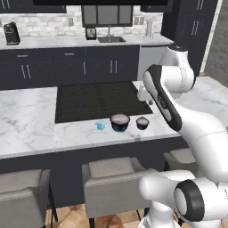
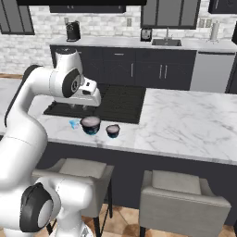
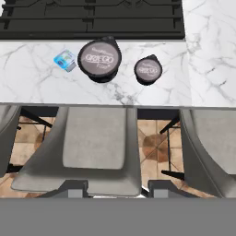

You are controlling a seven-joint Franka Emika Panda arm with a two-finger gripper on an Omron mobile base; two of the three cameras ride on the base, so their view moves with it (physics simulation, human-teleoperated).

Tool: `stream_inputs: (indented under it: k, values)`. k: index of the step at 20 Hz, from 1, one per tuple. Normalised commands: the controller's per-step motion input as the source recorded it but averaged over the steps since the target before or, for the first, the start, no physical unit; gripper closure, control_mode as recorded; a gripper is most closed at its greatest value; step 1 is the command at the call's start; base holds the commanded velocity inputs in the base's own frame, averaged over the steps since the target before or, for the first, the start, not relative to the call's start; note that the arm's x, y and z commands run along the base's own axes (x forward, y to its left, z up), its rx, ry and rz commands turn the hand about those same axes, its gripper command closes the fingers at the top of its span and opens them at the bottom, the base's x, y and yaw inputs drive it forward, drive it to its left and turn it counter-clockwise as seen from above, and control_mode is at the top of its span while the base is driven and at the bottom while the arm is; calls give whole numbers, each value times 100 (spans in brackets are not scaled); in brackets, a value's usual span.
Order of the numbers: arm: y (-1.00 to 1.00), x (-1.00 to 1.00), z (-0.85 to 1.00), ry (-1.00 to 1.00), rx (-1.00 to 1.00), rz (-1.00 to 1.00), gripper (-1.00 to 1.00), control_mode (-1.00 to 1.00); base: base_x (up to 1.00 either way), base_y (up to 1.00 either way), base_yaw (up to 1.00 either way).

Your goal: Stack the yogurt containers by placing the smaller containers on top of the larger containers.

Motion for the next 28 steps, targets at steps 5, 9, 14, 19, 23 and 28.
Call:
stream_inputs:
  k: [5, 9, 14, 19, 23, 28]
  values:
    - [-10, -6, -2, 0, 2, 0, -100, -100, 0, 0, 0]
    - [-25, -9, -4, 0, 5, 0, -100, -100, 0, 0, 0]
    - [-23, -9, -7, 0, 4, 0, -100, -100, 0, 0, 0]
    - [-23, -14, -9, 0, 6, 0, -100, -100, 0, 0, 0]
    - [-20, -5, -12, 0, 7, 0, -100, -100, 0, 0, 0]
    - [-15, -2, -18, 0, 7, 0, -100, -100, 0, 0, 0]
